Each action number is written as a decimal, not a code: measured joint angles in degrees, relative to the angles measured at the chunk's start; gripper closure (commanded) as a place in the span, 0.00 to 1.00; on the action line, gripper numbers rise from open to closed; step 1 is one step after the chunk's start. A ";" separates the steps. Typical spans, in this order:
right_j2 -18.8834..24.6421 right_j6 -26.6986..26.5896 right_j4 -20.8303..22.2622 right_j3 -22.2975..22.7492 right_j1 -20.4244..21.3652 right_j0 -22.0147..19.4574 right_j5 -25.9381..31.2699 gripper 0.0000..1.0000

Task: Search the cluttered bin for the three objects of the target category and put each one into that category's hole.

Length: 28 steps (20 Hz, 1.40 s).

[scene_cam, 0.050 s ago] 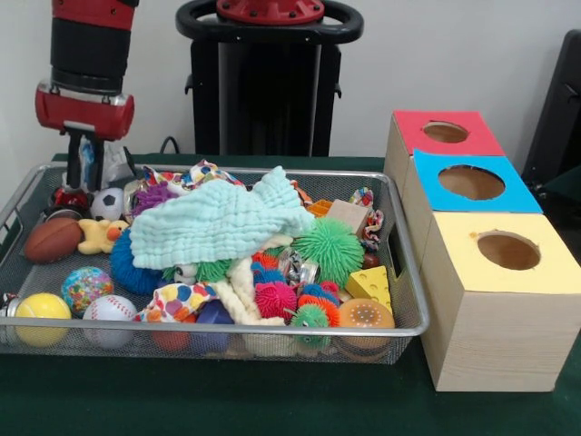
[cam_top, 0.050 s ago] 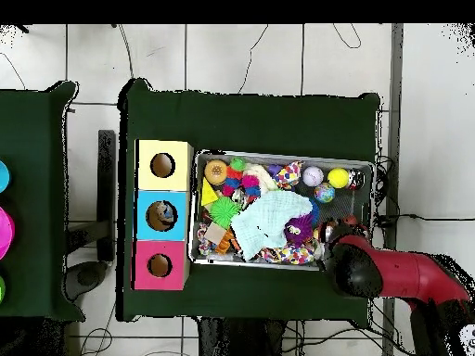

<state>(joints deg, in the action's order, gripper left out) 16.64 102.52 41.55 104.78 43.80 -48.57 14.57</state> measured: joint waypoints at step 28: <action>-2.06 0.02 -4.84 6.65 15.87 13.50 -8.95 1.00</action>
<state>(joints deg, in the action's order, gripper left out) 14.58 102.55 36.71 111.43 59.68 -35.08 5.62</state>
